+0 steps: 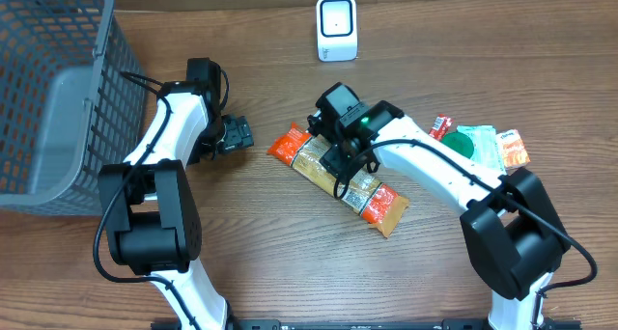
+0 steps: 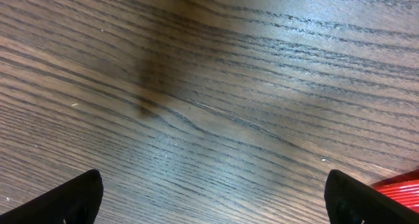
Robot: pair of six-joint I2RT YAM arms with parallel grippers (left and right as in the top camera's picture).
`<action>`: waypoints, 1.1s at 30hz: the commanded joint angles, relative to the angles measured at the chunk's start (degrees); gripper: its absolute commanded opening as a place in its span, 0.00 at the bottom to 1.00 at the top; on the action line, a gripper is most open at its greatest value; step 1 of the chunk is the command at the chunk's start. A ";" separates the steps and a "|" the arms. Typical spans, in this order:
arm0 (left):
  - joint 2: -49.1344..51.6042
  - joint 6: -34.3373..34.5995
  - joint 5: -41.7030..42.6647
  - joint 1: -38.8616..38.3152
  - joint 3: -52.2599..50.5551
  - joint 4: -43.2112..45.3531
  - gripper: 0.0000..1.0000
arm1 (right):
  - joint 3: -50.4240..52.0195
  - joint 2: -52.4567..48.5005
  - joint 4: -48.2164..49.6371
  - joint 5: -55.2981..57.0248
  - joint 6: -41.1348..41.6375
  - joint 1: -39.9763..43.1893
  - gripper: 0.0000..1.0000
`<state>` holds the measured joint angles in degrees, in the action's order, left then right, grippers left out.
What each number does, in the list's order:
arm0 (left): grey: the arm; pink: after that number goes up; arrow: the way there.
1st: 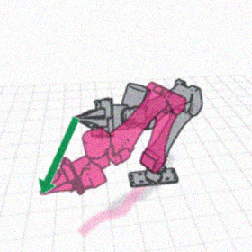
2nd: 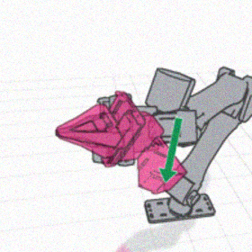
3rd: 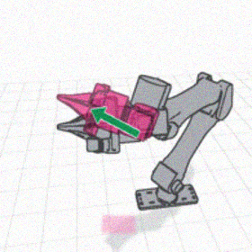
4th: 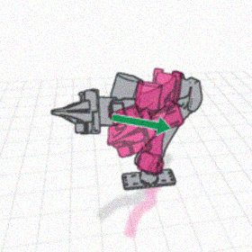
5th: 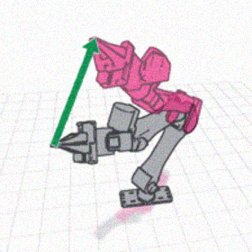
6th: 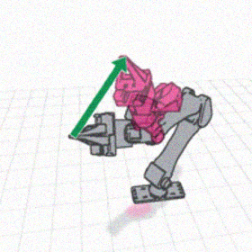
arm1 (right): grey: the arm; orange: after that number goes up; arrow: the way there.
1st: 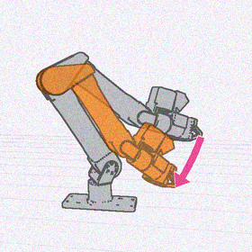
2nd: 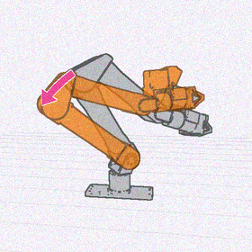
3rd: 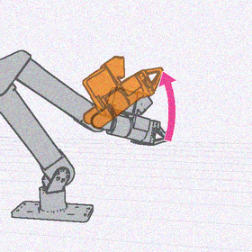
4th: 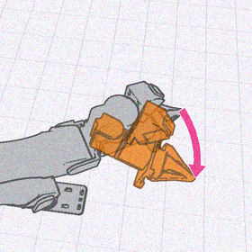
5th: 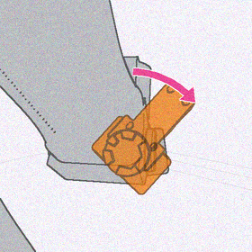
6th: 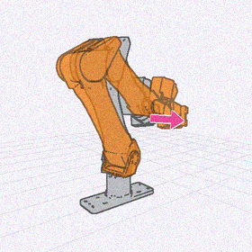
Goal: Scan the item barcode
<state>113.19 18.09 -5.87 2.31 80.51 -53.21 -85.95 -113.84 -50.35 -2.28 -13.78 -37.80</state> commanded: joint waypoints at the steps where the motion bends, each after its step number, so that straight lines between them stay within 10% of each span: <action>1: -0.07 0.79 -0.70 0.13 0.55 -0.07 1.00 | 0.42 -0.17 -0.15 -6.45 -1.51 2.67 0.68; 16: -0.07 0.79 -0.70 0.13 0.55 -0.07 1.00 | 0.42 -8.02 -2.75 -22.71 -11.87 6.86 0.67; 23: -0.07 0.79 -0.70 0.13 0.55 -0.07 1.00 | 0.35 -8.15 -2.73 -22.67 -11.85 5.40 0.38; 33: -0.07 0.79 -0.70 0.13 0.55 -0.07 0.99 | -6.10 -6.03 -9.22 -16.74 -11.52 4.70 0.20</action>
<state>113.19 18.09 -5.87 2.31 80.51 -53.21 -88.92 -121.19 -58.89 -22.90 -25.21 -32.08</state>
